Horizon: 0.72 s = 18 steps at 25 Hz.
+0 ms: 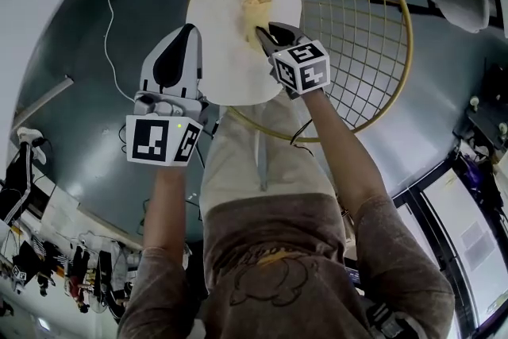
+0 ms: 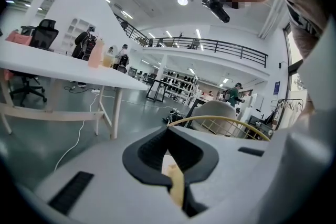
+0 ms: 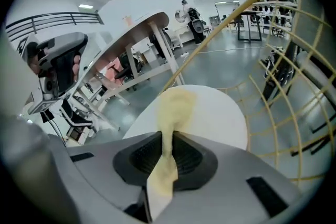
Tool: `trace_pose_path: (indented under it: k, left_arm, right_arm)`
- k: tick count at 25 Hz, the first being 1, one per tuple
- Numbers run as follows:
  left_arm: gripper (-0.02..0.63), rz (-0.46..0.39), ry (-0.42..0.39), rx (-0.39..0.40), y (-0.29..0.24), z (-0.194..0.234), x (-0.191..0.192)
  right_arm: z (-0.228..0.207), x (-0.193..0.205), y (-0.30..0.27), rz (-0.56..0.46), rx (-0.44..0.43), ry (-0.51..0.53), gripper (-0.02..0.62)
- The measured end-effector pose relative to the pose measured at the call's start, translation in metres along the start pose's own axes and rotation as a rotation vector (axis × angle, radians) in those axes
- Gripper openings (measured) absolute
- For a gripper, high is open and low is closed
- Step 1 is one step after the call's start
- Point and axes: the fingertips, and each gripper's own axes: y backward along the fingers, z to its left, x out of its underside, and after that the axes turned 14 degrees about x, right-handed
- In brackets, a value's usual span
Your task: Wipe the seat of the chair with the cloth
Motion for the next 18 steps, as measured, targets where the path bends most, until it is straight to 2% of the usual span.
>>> trace_pose_path:
  k: [8,15,18]
  left_arm:
    - [0.009,0.01,-0.006,0.026,-0.01,-0.018,0.001]
    - [0.009,0.021,-0.009,0.031,-0.011,-0.024,0.001]
    - [0.009,0.018,-0.014,0.027,-0.012,-0.021,0.0]
  right_arm:
    - [-0.069,0.023,0.037,0.073,0.15,-0.051,0.071]
    - [-0.083,0.049,0.038,0.139,0.214,-0.04,0.071]
    - [-0.087,0.059,0.028,0.169,0.228,-0.065,0.07]
